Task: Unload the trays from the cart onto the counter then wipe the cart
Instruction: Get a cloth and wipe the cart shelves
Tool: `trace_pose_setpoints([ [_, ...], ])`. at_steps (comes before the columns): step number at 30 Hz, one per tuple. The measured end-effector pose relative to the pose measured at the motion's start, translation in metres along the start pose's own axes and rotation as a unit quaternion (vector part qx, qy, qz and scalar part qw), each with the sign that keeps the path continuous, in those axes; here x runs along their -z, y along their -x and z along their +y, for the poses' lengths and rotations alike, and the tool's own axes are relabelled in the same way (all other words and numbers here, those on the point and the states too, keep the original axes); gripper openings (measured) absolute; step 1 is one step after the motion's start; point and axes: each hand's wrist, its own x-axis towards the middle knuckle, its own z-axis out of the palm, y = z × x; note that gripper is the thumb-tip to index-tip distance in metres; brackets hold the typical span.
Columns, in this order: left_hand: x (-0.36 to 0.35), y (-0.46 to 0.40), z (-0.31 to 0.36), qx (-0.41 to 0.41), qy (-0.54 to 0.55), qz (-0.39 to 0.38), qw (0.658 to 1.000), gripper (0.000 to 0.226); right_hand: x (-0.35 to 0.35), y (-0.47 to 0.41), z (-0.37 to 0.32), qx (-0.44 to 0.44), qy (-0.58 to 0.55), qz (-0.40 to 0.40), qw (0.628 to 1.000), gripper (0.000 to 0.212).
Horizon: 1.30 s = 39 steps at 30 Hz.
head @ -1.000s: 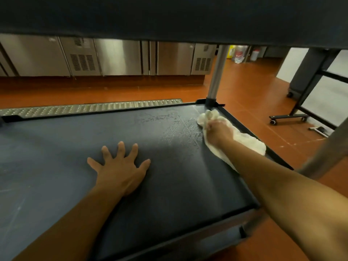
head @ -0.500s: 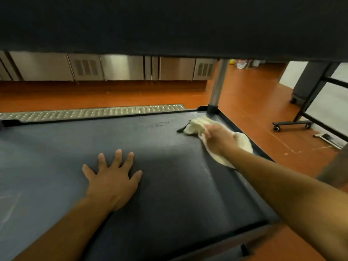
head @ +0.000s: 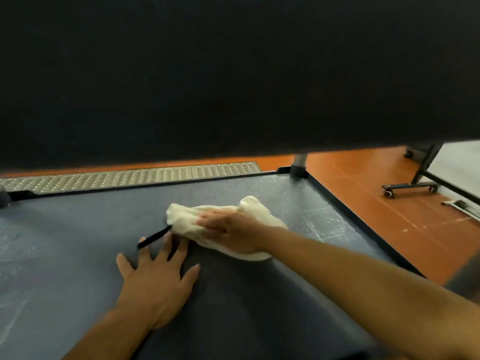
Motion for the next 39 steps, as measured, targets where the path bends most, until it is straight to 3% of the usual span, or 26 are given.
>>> trace_pose_setpoints([
  [2, 0.002, 0.001, -0.002, -0.001, 0.001, -0.011, 1.000, 0.072, 0.009, 0.019, 0.027, -0.013, 0.077, 0.042, 0.996, 0.047],
  [5, 0.004, 0.002, -0.005, -0.004, 0.010, -0.010, 1.000, 0.072, 0.005, 0.036, 0.096, -0.169, 0.016, 0.074, 0.983, 0.046],
  [7, 0.004, 0.004, -0.004, -0.006, 0.006, -0.012, 1.000, 0.072, -0.009, 0.038, 0.143, -0.342, -0.021, 0.088, 0.936, 0.037],
  [8, 0.003, 0.004, -0.004, -0.008, 0.003, -0.013, 1.000, 0.072, -0.014, 0.032, 0.160, -0.442, -0.044, 0.070, 0.893, 0.036],
  [10, 0.003, 0.005, -0.002, -0.016, 0.007, -0.018, 1.000, 0.073, -0.022, 0.014, 0.169, -0.551, -0.071, 0.019, 0.831, 0.038],
  [12, 0.004, 0.004, 0.002, -0.028, 0.011, -0.015, 0.999, 0.073, -0.028, -0.013, 0.155, -0.529, -0.071, 0.007, 0.845, 0.039],
  [16, 0.000, 0.003, -0.001, -0.032, 0.026, -0.005, 0.999, 0.075, -0.028, -0.089, 0.043, -0.261, -0.098, 0.058, 0.959, 0.040],
  [18, 0.002, 0.005, -0.009, -0.054, 0.049, 0.006, 0.997, 0.079, -0.021, -0.129, -0.038, -0.121, -0.161, -0.024, 0.979, 0.046],
  [20, 0.005, 0.012, -0.028, -0.099, 0.072, 0.041, 0.992, 0.087, -0.019, -0.158, -0.094, -0.024, -0.207, -0.091, 0.974, 0.045],
  [24, 0.016, 0.044, -0.092, -0.148, 0.175, 0.073, 0.971, 0.079, -0.032, -0.167, -0.101, -0.040, -0.262, -0.084, 0.960, 0.040],
  [26, 0.020, 0.065, -0.131, -0.075, 0.206, 0.106, 0.970, 0.080, -0.035, -0.160, -0.101, -0.050, -0.269, -0.068, 0.959, 0.041],
  [29, 0.021, 0.086, -0.206, 0.095, 0.158, 0.110, 0.977, 0.084, -0.035, -0.159, -0.102, -0.055, -0.282, -0.052, 0.956, 0.039],
  [32, 0.021, 0.101, -0.273, 0.218, 0.144, 0.103, 0.960, 0.106, -0.034, -0.165, -0.101, -0.083, -0.284, -0.047, 0.954, 0.035],
  [36, 0.012, 0.108, -0.306, 0.284, 0.143, 0.108, 0.942, 0.091, -0.053, -0.185, -0.107, -0.149, -0.262, 0.001, 0.954, 0.032],
  [39, 0.010, 0.108, -0.303, 0.298, 0.219, 0.144, 0.918, 0.093, -0.067, -0.209, -0.113, -0.212, -0.261, 0.026, 0.942, 0.027],
])
